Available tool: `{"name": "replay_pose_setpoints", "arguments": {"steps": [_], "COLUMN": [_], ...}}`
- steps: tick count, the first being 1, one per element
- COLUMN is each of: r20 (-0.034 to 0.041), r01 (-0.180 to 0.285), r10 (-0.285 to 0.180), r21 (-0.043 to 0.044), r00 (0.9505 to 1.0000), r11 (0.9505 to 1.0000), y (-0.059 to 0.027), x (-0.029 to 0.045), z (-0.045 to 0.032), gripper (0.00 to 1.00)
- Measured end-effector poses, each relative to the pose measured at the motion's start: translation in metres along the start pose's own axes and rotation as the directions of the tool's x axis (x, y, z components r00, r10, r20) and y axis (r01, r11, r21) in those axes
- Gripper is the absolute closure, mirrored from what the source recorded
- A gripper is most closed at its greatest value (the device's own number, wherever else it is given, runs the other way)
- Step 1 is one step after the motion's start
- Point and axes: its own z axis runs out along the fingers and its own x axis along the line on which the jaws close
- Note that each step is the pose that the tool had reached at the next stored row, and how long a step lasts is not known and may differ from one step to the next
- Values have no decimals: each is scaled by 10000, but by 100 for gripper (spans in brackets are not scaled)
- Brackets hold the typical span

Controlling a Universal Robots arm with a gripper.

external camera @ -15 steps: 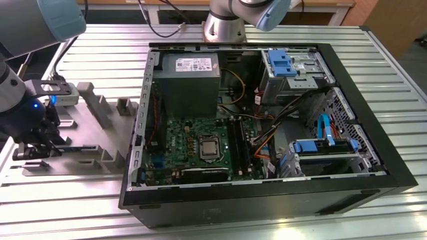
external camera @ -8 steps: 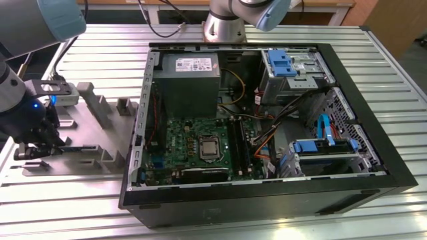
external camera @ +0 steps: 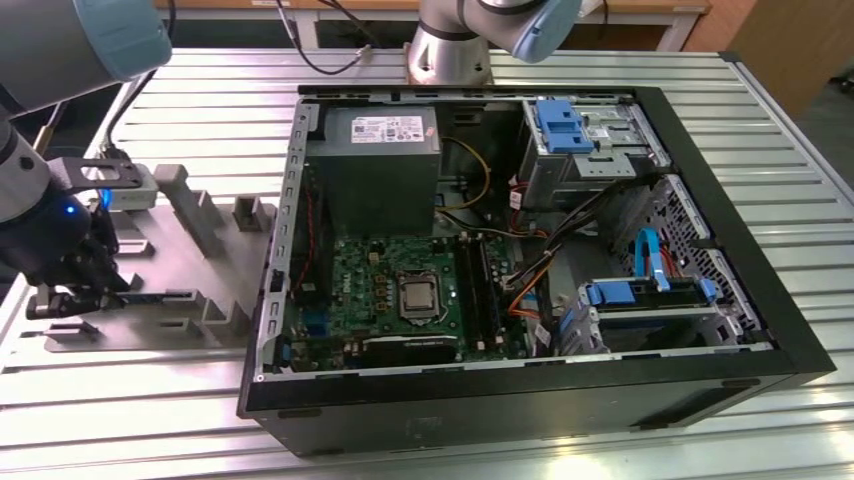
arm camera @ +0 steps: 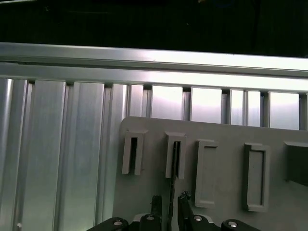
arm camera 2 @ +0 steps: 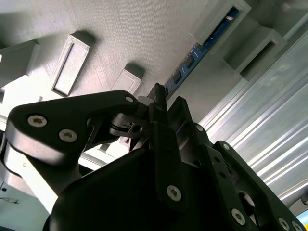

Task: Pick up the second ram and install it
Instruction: 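Pick up the second ram and move it above second insertion slot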

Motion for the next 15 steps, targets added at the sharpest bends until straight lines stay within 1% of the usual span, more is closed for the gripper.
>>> {"name": "replay_pose_setpoints", "arguments": {"steps": [11,12,13,15], "r20": [-1,-1,-1,-1], "r01": [1,1,2,1], "r10": [-1,-1,-2,-1], "r21": [-3,-3,-2,-3], "r00": [10000,10000,10000,10000], "r11": [10000,10000,10000,10000], "y": [-19,-20,-21,-23], "x": [-8,-8,-8,-8], "z": [-2,-2,-1,-2], "gripper": [73,74,81,81]}}
